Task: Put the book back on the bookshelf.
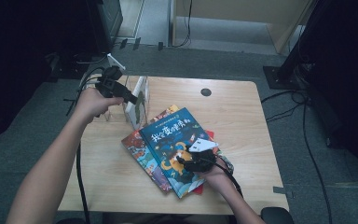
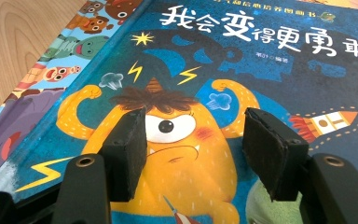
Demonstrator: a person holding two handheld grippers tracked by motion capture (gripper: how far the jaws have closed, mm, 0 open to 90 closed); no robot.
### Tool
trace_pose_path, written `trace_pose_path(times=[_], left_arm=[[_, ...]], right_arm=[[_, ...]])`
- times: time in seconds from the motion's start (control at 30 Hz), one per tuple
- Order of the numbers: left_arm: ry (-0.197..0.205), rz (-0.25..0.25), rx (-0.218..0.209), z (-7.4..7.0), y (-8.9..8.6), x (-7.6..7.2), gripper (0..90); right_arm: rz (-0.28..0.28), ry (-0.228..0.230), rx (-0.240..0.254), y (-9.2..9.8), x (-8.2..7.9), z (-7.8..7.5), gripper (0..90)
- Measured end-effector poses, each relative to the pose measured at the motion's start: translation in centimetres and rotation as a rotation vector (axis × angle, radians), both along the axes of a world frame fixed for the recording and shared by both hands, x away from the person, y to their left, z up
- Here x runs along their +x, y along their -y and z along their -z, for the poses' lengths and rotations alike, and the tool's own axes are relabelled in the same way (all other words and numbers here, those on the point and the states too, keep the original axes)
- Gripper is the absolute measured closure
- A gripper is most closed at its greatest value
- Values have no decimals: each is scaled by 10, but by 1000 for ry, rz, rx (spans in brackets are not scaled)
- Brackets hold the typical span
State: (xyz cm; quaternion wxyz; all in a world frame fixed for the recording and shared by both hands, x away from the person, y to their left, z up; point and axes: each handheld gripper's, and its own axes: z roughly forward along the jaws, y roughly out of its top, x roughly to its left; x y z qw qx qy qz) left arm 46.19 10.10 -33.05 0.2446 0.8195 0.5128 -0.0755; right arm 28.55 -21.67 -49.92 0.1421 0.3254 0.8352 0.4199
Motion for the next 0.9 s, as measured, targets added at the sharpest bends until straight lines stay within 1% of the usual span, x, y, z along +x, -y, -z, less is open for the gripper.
trace_pose_path(times=[0.1,0.17,0.2,0.23,0.37,0.47,0.53,0.73,0.77,0.83,0.9], left_arm=[[9,9,8,5,0,-9,539],[28,5,20,8,-1,-15,540],[37,8,18,11,-1,-17,543],[30,11,7,14,-2,-20,546],[18,28,-1,24,-2,-28,553],[30,38,-2,29,-1,-35,565],[33,38,7,32,-1,-39,565],[35,30,-21,40,-6,-46,565],[34,29,-22,42,-7,-47,576],[45,20,-25,43,-7,-50,585],[40,26,-36,45,-7,-52,580]], right_arm=[[-1,0,-1,0,0,0,402],[-2,0,0,0,0,0,402],[-1,-2,1,0,0,0,403],[-1,-3,1,0,0,0,402],[-1,-3,3,0,0,0,402],[-1,0,1,0,0,0,402],[0,-1,1,0,0,0,402],[-4,2,1,1,0,0,402],[-4,2,1,1,0,0,402],[-4,3,0,1,0,0,402],[-5,3,0,1,0,0,401]])
